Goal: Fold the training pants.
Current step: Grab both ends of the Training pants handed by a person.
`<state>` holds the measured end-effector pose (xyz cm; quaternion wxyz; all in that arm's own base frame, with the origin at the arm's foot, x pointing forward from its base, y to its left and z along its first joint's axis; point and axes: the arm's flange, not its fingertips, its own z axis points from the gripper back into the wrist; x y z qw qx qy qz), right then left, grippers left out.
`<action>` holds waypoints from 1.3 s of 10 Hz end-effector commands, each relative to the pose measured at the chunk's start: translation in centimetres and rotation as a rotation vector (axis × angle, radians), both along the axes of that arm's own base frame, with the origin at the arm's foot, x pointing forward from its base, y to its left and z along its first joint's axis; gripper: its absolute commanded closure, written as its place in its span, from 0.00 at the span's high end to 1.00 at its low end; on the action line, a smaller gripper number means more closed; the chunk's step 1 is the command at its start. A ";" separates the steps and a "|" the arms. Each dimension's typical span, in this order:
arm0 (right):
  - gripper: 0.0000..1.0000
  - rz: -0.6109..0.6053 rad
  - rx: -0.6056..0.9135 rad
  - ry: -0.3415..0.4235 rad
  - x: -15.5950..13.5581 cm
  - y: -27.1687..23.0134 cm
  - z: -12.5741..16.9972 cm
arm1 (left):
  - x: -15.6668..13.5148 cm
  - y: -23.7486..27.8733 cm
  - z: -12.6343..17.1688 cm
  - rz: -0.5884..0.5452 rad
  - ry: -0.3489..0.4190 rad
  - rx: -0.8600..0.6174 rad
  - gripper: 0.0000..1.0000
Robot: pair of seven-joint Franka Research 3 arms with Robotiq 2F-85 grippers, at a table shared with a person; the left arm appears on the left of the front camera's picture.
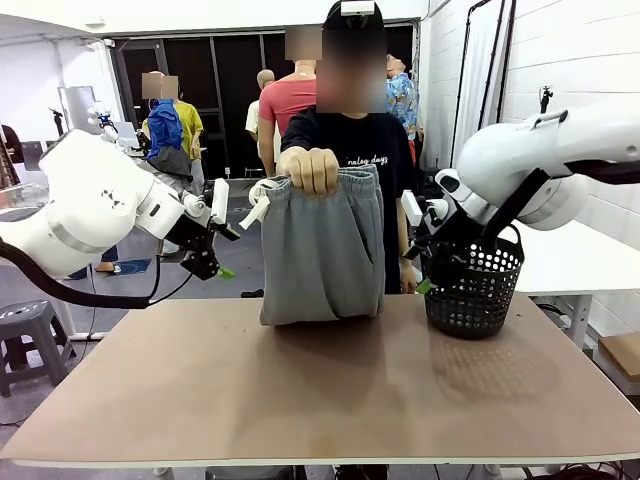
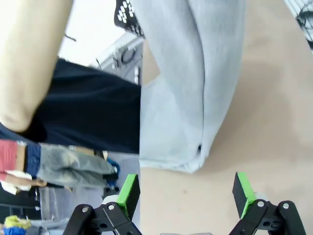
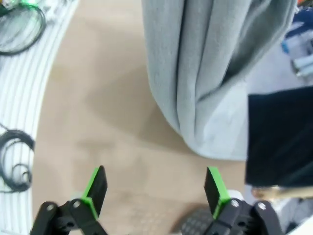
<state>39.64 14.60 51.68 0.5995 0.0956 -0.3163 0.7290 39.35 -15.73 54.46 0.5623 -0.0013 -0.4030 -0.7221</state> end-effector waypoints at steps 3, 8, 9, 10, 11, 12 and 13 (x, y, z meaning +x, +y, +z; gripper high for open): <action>1.00 0.067 0.202 -0.037 0.4 0.3 -1.5 | 1.4 -0.1 -0.8 -0.122 -0.027 -0.179 1.00; 1.00 0.070 0.314 -0.050 0.4 1.0 -1.7 | 1.4 -1.1 -1.3 -0.094 0.003 -0.345 1.00; 1.00 0.077 0.339 -0.053 0.3 0.9 -1.6 | 1.3 -1.4 -1.4 -0.118 0.029 -0.377 1.00; 1.00 0.082 0.358 -0.069 0.3 1.0 -1.3 | 1.4 -1.5 -1.6 -0.140 0.067 -0.395 1.00; 1.00 0.090 0.370 -0.078 0.4 0.9 -1.1 | 1.4 -1.5 -1.7 -0.162 0.104 -0.409 1.00; 1.00 0.097 0.382 -0.081 0.3 0.9 -0.9 | 1.2 -1.6 -1.8 -0.177 0.134 -0.422 1.00; 1.00 0.100 0.386 -0.086 0.4 0.8 -0.7 | 1.1 -1.6 -1.8 -0.187 0.162 -0.434 1.00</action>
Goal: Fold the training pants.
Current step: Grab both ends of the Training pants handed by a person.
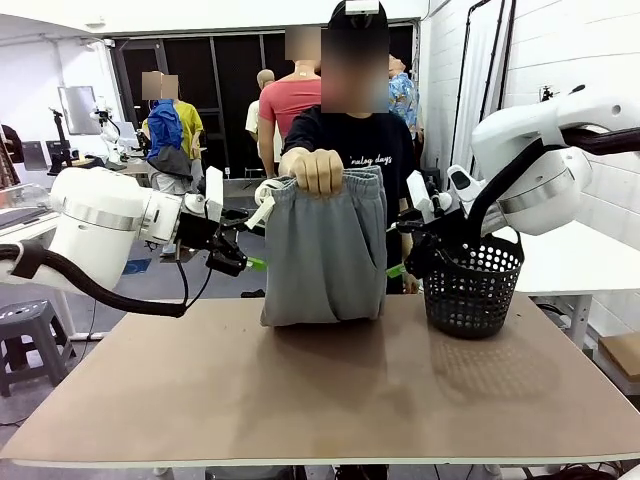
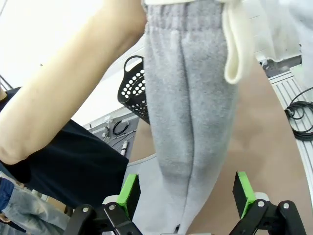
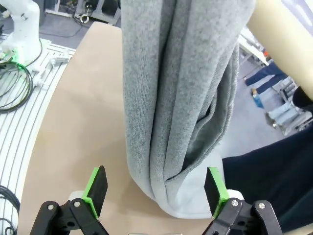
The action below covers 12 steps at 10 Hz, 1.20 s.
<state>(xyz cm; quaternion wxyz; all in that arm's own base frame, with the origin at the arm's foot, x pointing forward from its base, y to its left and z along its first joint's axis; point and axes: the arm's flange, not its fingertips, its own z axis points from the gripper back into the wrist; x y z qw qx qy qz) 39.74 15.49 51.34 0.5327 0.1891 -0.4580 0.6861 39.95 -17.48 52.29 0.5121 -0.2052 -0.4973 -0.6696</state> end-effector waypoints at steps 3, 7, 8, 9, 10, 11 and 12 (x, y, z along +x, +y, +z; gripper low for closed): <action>1.00 0.034 0.051 0.002 0.3 0.1 -0.2 | -0.2 -0.6 0.7 0.019 0.096 -0.112 1.00; 1.00 0.007 0.012 0.015 0.0 -0.3 0.0 | -0.2 -0.1 0.1 -0.022 0.052 -0.046 1.00; 1.00 -0.006 0.067 -0.026 -0.2 0.1 0.1 | -0.5 -0.5 0.1 -0.002 0.065 -0.087 1.00; 1.00 -0.003 0.119 -0.040 -0.2 0.6 0.0 | -0.6 -1.2 0.0 0.003 0.082 -0.141 1.00; 1.00 0.005 0.136 -0.040 -0.3 1.0 -0.1 | -0.6 -1.7 -0.2 0.019 0.090 -0.158 1.00; 1.00 0.006 0.154 -0.050 -0.4 1.4 -0.2 | -0.7 -1.8 -0.3 0.037 0.093 -0.178 1.00; 1.00 0.021 0.174 -0.045 -0.4 1.6 -0.3 | -0.7 -1.8 -0.5 0.044 0.111 -0.192 1.00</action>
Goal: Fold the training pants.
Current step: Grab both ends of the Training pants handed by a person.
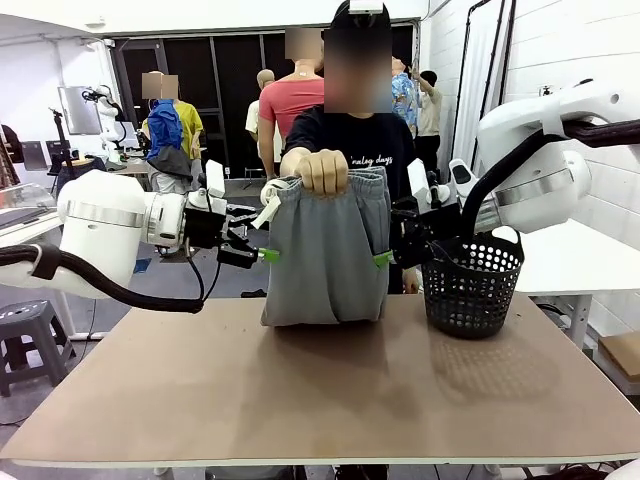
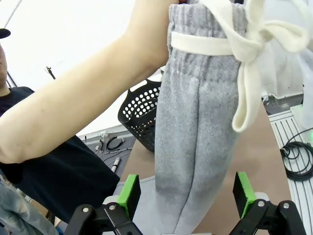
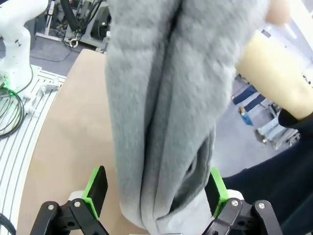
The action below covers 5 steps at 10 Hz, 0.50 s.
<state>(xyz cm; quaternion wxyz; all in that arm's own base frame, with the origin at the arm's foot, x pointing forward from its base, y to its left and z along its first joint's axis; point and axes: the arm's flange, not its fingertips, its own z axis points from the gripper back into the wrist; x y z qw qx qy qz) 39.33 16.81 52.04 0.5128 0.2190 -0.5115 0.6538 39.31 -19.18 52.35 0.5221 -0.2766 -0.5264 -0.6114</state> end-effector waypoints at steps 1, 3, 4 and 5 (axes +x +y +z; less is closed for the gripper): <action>1.00 0.037 0.055 -0.023 -0.2 0.3 -0.9 | -0.3 -0.5 -0.8 0.043 0.028 -0.054 1.00; 1.00 0.088 0.111 -0.018 -0.3 0.5 -0.8 | -0.7 -0.8 -1.1 0.075 0.051 -0.093 1.00; 1.00 0.106 0.129 -0.023 -0.3 0.7 -0.7 | -0.7 -1.2 -1.3 0.072 0.065 -0.104 1.00; 1.00 0.119 0.139 -0.025 -0.3 0.7 -0.6 | -0.8 -1.6 -1.5 0.058 0.083 -0.116 1.00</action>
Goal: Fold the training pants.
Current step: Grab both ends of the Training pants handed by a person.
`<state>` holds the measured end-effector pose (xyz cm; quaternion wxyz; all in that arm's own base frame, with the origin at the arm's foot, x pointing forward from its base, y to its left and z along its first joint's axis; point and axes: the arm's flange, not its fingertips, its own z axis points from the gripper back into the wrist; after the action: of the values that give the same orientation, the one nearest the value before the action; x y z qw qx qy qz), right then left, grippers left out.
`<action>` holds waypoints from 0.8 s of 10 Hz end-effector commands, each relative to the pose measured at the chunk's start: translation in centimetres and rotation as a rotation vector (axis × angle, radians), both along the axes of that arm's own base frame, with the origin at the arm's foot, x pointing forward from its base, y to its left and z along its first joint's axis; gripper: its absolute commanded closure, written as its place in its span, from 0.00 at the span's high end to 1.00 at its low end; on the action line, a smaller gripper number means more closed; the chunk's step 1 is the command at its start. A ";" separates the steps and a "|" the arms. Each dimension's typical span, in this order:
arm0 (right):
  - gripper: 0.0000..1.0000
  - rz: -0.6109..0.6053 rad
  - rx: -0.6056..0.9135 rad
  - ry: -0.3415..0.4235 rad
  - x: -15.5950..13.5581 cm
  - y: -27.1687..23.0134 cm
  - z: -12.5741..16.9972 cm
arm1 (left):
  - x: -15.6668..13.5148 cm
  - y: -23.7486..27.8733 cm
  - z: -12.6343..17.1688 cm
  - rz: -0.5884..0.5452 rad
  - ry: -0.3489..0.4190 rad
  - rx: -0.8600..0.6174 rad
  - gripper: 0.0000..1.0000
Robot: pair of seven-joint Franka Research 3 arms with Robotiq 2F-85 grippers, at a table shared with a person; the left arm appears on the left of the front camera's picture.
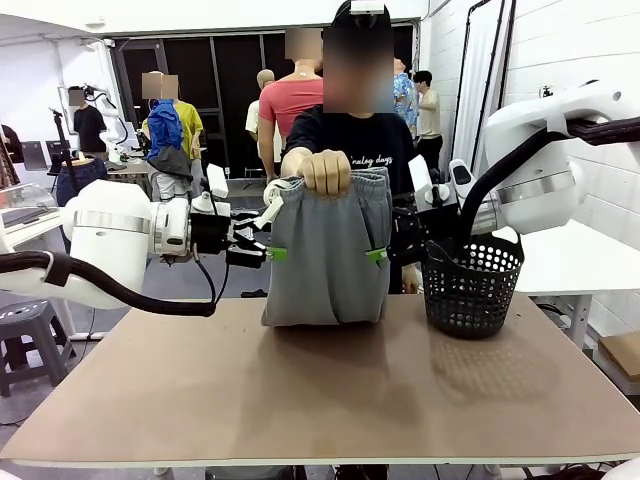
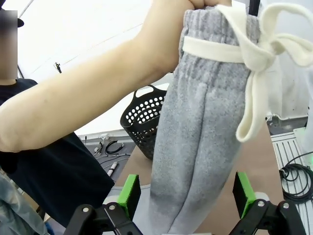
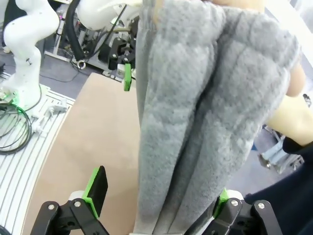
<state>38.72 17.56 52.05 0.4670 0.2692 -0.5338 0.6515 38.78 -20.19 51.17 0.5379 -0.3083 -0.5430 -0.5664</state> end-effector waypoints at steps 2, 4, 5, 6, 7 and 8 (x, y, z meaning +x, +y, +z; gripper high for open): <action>1.00 0.048 0.067 0.000 0.8 0.0 -0.7 | -0.5 -0.9 -0.4 0.013 0.041 -0.071 1.00; 1.00 0.081 0.104 0.024 1.3 0.3 -0.5 | -0.5 -1.6 -0.2 0.004 0.025 -0.084 1.00; 1.00 0.079 0.115 0.031 1.6 0.3 -0.3 | -0.3 -1.7 -0.1 0.005 0.018 -0.088 1.00; 1.00 0.088 0.138 0.038 1.9 0.5 0.0 | -0.1 -1.9 0.0 0.002 0.018 -0.097 1.00; 1.00 0.082 0.148 0.046 2.1 0.6 0.2 | 0.0 -2.1 0.2 0.002 0.016 -0.102 1.00; 1.00 0.084 0.154 0.053 2.4 0.6 0.4 | 0.1 -2.6 0.5 -0.012 0.011 -0.112 1.00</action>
<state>40.42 17.77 52.38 0.4363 0.3348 -0.5485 0.6298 38.38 -22.11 51.72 0.5317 -0.3361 -0.5554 -0.5439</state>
